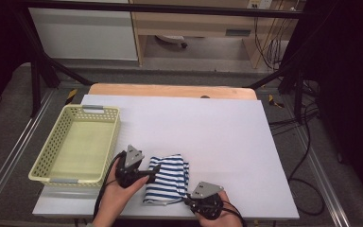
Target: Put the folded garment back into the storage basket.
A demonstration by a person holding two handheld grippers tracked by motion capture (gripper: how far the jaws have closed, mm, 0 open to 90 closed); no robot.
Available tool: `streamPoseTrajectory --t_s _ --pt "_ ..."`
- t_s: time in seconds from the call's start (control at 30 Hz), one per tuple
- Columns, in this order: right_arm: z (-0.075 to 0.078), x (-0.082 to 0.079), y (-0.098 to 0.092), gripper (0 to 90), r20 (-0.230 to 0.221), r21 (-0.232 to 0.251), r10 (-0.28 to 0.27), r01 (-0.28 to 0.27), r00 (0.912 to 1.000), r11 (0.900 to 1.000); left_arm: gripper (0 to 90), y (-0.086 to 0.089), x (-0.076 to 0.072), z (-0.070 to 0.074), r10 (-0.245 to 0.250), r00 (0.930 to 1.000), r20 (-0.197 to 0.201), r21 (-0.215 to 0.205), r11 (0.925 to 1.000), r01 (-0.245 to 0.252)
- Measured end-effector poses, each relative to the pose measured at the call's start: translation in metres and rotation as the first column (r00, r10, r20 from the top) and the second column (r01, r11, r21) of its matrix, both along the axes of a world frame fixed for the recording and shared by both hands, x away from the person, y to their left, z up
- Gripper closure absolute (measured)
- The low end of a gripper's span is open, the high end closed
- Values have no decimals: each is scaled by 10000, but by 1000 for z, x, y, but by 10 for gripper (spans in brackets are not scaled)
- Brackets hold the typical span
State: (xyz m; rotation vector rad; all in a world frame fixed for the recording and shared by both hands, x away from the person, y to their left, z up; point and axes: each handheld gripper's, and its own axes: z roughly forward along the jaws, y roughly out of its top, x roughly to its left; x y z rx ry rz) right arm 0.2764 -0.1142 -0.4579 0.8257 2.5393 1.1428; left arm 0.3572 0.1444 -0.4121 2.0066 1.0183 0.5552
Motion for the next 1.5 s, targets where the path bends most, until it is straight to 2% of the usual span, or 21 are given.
streamPoseTrajectory --t_s 0.1,0.23,0.37,0.43,0.47,0.57,0.6,0.73,0.8,0.87,0.93,1.0,1.03,1.13,1.3,1.5 --pt "0 0 0 820 50 4 -15 15 10000 10000 247 0 20 -2 448 9986 -297 164 9989 -444" --pt "0 -1 0 820 73 -20 -7 8 10000 10000 285 1 32 -11 492 9933 -1043 -63 9987 -502" --pt "-1 0 0 819 50 5 -6 6 10000 10000 310 -4 36 -21 397 9907 -1303 237 9990 -369" --pt "-1 0 0 819 30 0 2 -2 10000 10000 343 -6 37 -29 392 9906 -1307 776 9966 -292" --pt "0 0 0 819 16 -4 1 -1 10000 10000 355 -5 38 -32 451 9897 -1358 837 9959 -339" --pt "-1 -1 0 820 54 -27 -16 16 10000 10000 396 -1 38 -40 422 9856 -1636 102 9991 -411" --pt "-1 0 0 819 68 -31 -15 15 10000 10000 406 0 38 -41 459 9865 -1573 -24 9989 -469" --pt "0 1 0 819 -38 -61 57 -57 10000 10000 449 -3 36 -38 541 9774 -2042 -44 9984 -562" --pt "1 2 1 819 -36 -140 131 -132 9999 9998 527 -4 35 -37 382 9752 -2179 -148 9990 -425" --pt "1 3 0 819 -131 -94 173 -174 9998 9998 678 -5 34 -37 62 9704 -2412 -477 9987 -182" --pt "1 5 -1 820 -251 14 177 -177 9995 9998 780 -8 35 -37 -206 9716 -2359 -485 9988 94" --pt "2 6 -1 821 -210 29 375 -374 9991 9993 828 -8 38 -35 -249 9683 -2487 -498 9987 129" --pt "2 8 -2 822 -291 89 456 -454 9985 9989 836 -8 40 -34 -295 9680 -2492 -515 9985 171" --pt "9 15 -3 825 -586 374 668 -647 9960 9972 849 -10 41 -27 -425 9738 -2234 -407 9986 343" --pt "37 32 -2 826 -517 387 933 -914 9943 9951 853 -13 52 -6 -553 9815 -1833 -334 9982 500" --pt "59 51 3 826 -611 422 1122 -1097 9918 9931 856 -14 65 25 -534 9874 -1490 -578 9973 453"
